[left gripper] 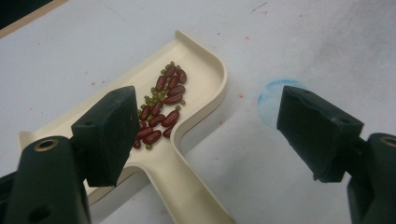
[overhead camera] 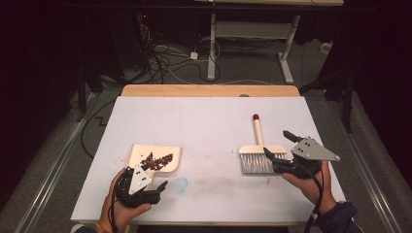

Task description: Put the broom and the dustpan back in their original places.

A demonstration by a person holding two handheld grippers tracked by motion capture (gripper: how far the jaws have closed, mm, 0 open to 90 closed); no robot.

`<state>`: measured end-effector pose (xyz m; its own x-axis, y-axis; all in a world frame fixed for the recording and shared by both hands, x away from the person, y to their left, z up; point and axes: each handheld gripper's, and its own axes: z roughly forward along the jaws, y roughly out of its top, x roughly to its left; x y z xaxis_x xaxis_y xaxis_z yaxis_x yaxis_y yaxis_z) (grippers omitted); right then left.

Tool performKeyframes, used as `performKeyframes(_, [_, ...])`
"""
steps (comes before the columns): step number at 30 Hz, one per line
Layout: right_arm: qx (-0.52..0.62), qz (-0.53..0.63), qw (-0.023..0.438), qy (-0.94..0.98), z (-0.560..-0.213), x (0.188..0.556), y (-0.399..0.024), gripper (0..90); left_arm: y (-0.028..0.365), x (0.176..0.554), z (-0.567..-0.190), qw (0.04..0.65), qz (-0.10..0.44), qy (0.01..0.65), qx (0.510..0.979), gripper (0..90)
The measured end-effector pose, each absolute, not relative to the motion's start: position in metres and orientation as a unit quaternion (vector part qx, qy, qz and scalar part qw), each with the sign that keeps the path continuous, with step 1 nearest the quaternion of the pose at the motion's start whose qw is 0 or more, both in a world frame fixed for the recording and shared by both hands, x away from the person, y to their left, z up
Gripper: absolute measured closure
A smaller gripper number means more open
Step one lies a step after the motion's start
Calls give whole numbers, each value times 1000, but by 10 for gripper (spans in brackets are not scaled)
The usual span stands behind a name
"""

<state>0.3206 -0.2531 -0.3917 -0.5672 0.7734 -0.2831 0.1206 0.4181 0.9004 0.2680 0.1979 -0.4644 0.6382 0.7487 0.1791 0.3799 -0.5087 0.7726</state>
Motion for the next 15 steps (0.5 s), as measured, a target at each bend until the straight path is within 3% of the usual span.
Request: performKeyframes(15, [285,442,366,767,-412,311,-267,210,197,268,-464,362,257,338,830,207])
